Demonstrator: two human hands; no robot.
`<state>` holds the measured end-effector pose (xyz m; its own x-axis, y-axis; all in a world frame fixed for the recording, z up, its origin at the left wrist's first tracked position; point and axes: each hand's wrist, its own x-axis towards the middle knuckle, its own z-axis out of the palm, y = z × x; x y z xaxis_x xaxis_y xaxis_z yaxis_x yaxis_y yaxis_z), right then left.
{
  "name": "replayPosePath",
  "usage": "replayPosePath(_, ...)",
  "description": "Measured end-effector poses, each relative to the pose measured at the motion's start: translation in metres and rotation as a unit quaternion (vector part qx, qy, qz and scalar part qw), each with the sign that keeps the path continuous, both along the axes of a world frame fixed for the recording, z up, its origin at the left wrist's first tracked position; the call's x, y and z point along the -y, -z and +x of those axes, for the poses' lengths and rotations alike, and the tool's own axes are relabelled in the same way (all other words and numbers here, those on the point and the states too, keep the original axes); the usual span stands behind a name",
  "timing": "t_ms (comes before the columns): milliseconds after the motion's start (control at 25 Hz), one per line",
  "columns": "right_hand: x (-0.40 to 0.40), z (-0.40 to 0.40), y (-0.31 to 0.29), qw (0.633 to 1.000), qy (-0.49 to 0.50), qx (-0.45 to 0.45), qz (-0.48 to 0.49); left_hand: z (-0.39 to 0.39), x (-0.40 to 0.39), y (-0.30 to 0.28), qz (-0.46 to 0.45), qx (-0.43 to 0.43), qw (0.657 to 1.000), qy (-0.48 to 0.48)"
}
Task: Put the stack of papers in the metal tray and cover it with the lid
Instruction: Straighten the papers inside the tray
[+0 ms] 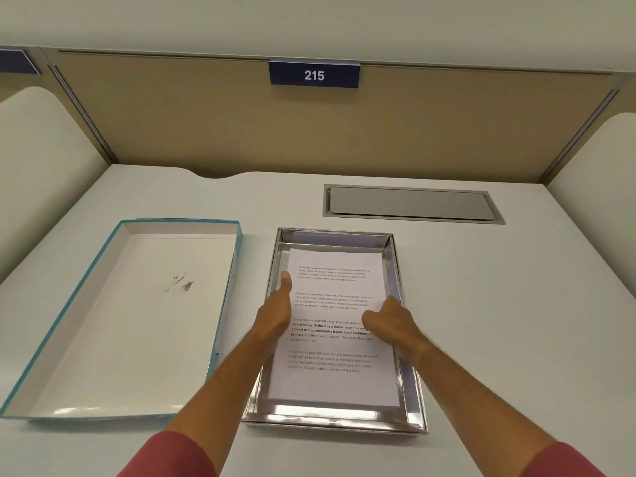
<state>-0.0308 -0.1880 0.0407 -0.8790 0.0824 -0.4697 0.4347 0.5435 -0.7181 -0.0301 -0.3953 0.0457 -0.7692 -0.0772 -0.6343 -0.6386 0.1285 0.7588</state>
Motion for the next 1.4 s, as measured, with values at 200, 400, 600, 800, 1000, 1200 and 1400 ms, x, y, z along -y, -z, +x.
replayPosePath(200, 0.01, -0.052, -0.011, 0.97, -0.117, -0.154, 0.149, -0.008, 0.002, 0.004, 0.013, -0.004, 1.0, -0.002)
replayPosePath(400, 0.032, -0.116, -0.006, 0.933, -0.26, -0.134, 0.212, -0.01, 0.002, 0.014, 0.015, -0.009, 1.0, -0.009)
replayPosePath(600, 0.055, -0.141, 0.008, 0.929, -0.29, -0.071, 0.219, -0.014, 0.007, 0.021, 0.034, -0.002, 0.999, -0.018)
replayPosePath(800, 0.056, -0.144, 0.014, 0.927, -0.287, -0.059, 0.233, -0.015, 0.008, 0.022, 0.04, -0.003, 0.999, -0.011)
replayPosePath(1000, 0.038, -0.117, 0.003, 0.976, -0.119, -0.121, 0.138, -0.013, 0.011, 0.02, 0.049, -0.006, 0.999, -0.004)
replayPosePath(1200, 0.005, -0.067, -0.005, 0.998, 0.062, 0.003, 0.004, -0.016, 0.012, 0.01, 0.072, -0.029, 0.997, -0.025)
replayPosePath(1400, -0.017, -0.028, -0.005, 0.978, 0.089, 0.089, -0.169, -0.012, 0.009, -0.003, 0.102, -0.014, 0.994, -0.03)
